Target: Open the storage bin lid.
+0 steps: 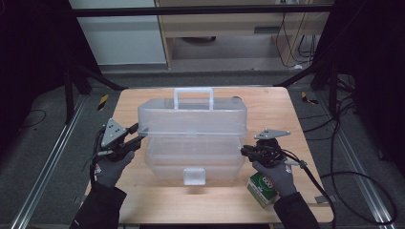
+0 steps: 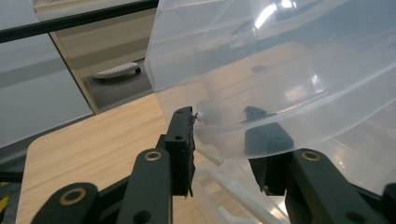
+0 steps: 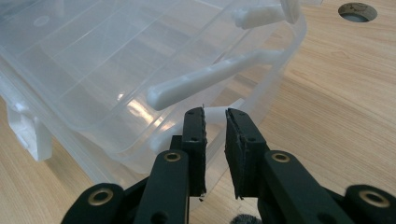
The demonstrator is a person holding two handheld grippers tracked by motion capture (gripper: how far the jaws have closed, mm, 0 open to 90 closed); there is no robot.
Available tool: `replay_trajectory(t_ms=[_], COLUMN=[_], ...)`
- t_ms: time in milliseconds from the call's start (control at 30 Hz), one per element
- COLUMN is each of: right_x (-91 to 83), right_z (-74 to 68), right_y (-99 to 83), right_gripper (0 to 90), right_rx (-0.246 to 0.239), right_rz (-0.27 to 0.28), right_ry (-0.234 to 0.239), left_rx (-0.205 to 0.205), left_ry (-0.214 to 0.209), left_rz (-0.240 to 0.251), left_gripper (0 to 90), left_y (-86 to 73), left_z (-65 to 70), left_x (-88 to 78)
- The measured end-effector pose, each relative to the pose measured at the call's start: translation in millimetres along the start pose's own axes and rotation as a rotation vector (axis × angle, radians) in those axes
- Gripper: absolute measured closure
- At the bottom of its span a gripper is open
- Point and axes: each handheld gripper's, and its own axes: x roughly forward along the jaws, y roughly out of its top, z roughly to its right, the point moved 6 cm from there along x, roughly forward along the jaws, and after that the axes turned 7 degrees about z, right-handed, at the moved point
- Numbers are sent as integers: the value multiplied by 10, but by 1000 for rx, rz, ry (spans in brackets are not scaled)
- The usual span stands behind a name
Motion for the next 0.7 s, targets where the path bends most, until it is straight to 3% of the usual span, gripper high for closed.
replay_trajectory(t_ms=[367,567,633,667,700], right_x=[-2,-4,-4,-4,-4], right_z=[-4,-8,-6,-6,-6], right_y=[-2,-4,-4,-4,-4], right_gripper=[788,789,790,789,790], right_rx=[-3,4,4,5,5], right_rz=[1,0,0,0,-1], right_ry=[-5,-8,-9,-10,-10], left_rx=[-33,-35,-62,-37,-36], left_ry=[19,37,49,48,49], left_rz=[47,51,39,54,54], left_gripper=[642,650,656,658,659], left_y=[197,280,290,325,337], left_z=[-102,-149,-149,-178,-187], left_x=[120,178,187,217,226])
